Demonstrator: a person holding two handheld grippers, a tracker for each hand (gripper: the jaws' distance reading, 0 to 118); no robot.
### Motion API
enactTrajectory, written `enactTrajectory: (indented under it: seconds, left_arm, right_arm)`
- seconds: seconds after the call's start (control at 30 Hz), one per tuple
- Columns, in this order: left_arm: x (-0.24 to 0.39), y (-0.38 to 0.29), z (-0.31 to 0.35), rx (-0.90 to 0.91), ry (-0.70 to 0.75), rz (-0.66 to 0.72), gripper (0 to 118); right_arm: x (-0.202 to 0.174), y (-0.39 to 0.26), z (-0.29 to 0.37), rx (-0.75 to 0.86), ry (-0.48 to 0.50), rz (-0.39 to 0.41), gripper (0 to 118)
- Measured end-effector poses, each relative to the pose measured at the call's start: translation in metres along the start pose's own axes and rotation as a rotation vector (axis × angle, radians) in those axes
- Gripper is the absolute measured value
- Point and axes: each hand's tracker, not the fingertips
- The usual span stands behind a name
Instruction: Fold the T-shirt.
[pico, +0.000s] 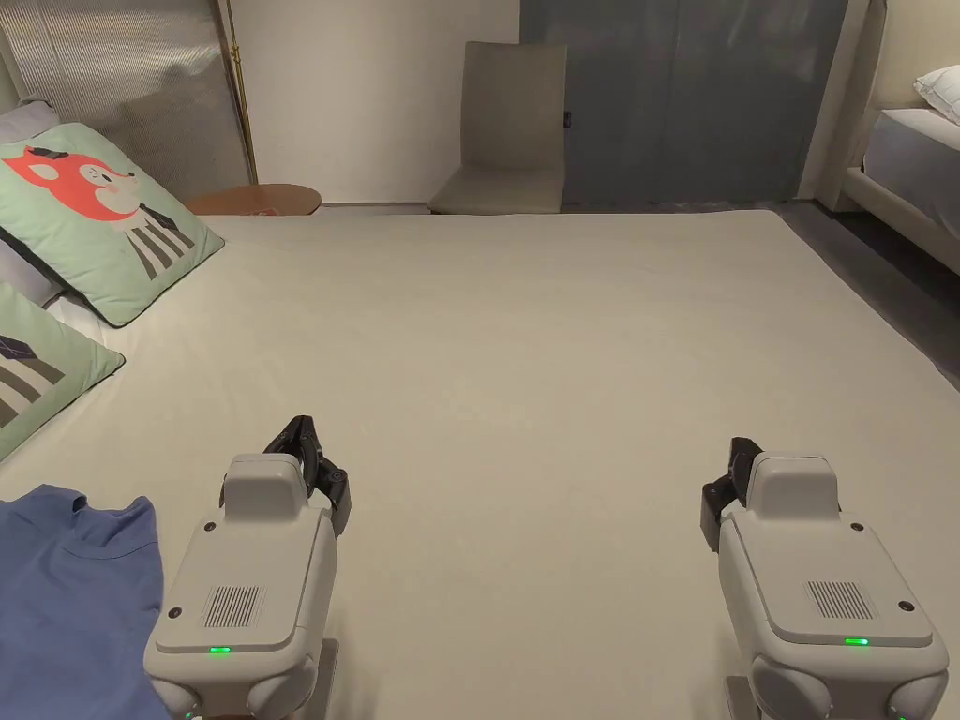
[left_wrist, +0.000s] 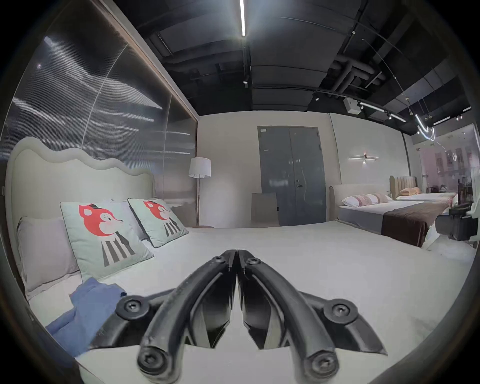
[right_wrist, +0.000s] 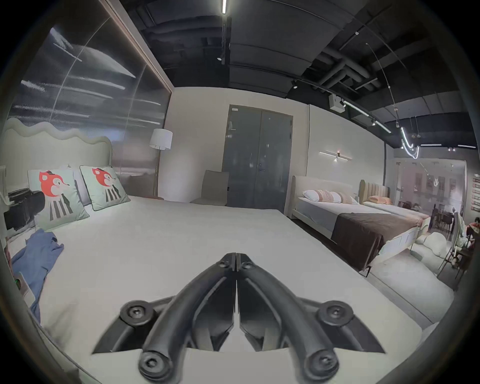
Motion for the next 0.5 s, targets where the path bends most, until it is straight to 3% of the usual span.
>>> enactTrajectory:
  seconds: [0.27, 0.5]
  left_arm:
    - [-0.008, 0.0, 0.003, -0.002, 0.016, -0.015, 0]
    - [-0.059, 0.002, 0.022, -0.021, 0.138, -0.033, 0]
  right_arm:
    - [-0.004, 0.002, -0.002, -0.011, 0.034, -0.026, 1]
    - [-0.057, 0.01, -0.019, 0.007, 0.176, -0.023, 1]
